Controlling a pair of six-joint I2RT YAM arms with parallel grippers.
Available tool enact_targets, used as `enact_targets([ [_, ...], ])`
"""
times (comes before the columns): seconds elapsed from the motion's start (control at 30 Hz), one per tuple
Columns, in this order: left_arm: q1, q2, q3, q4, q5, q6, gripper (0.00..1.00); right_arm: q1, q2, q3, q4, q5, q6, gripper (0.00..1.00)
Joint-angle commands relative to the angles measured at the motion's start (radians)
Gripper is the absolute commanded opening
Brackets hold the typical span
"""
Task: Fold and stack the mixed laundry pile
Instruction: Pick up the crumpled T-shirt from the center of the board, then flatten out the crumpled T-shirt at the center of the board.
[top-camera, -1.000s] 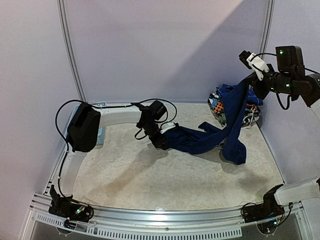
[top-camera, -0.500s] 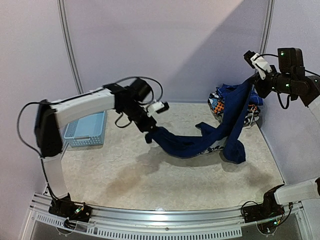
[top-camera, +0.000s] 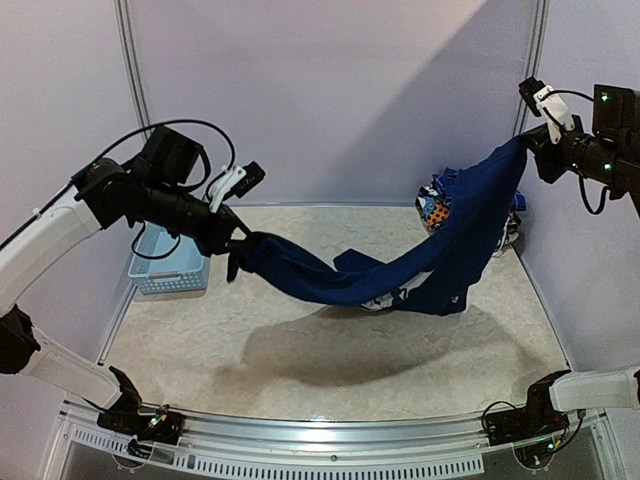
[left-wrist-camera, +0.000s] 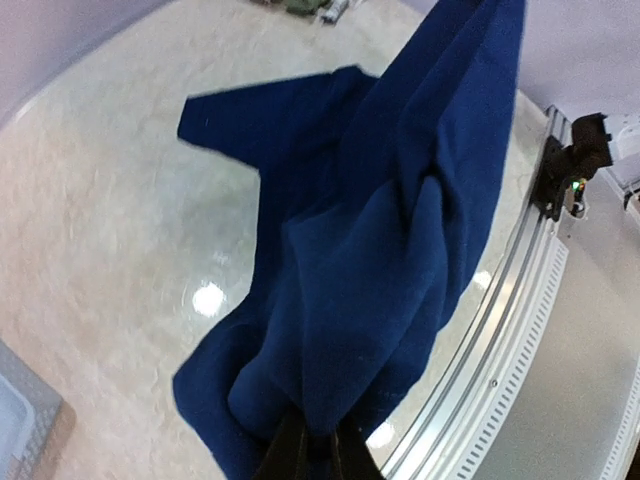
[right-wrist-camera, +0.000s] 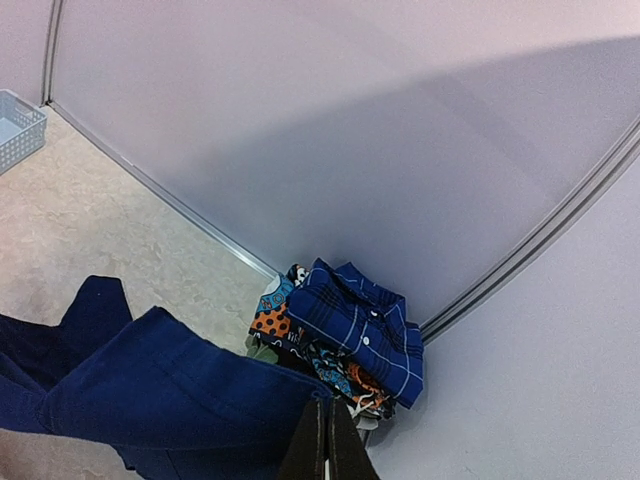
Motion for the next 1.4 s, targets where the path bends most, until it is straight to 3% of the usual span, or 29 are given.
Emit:
enact_targets([
  [0.0,0.127,-0.001,-0.105,0.005,0.008,-0.112,0.10,-0.005,0.021,-0.047,0.022,0.012,0.016,0.00],
  [0.13,0.264,0.176,-0.056,0.048,-0.091,-0.130,0.15,-0.005,0.066,-0.082,0.068,-0.002,0.022,0.00],
  [0.3,0.287,0.431,0.106,0.043,-0.136,-0.091,0.24,-0.017,0.146,-0.144,0.125,-0.033,0.038,0.00],
  [0.4,0.244,0.437,0.093,0.052,-0.101,-0.032,0.31,-0.024,0.185,-0.177,0.129,-0.055,0.045,0.00],
  [0.5,0.181,0.369,-0.016,0.073,-0.065,0.089,0.36,-0.025,0.188,-0.227,0.138,-0.094,0.052,0.00],
  [0.63,0.080,0.286,-0.145,0.139,-0.128,0.210,0.43,-0.026,0.173,-0.279,0.159,-0.121,0.062,0.00],
  [0.73,0.065,0.357,-0.113,0.086,-0.164,0.228,0.43,-0.026,0.176,-0.289,0.163,-0.149,0.075,0.00],
  [0.8,0.049,0.422,-0.076,0.039,-0.114,0.221,0.44,-0.026,0.181,-0.289,0.162,-0.162,0.083,0.00],
  [1.07,-0.082,0.530,-0.091,0.106,-0.187,0.250,0.50,-0.026,0.180,-0.304,0.159,-0.190,0.093,0.00],
  [1.27,-0.112,0.632,-0.046,0.077,-0.064,0.278,0.52,-0.026,0.179,-0.319,0.163,-0.187,0.088,0.00],
  [1.37,-0.129,0.662,-0.043,0.076,-0.085,0.279,0.52,-0.027,0.175,-0.322,0.164,-0.183,0.084,0.00],
])
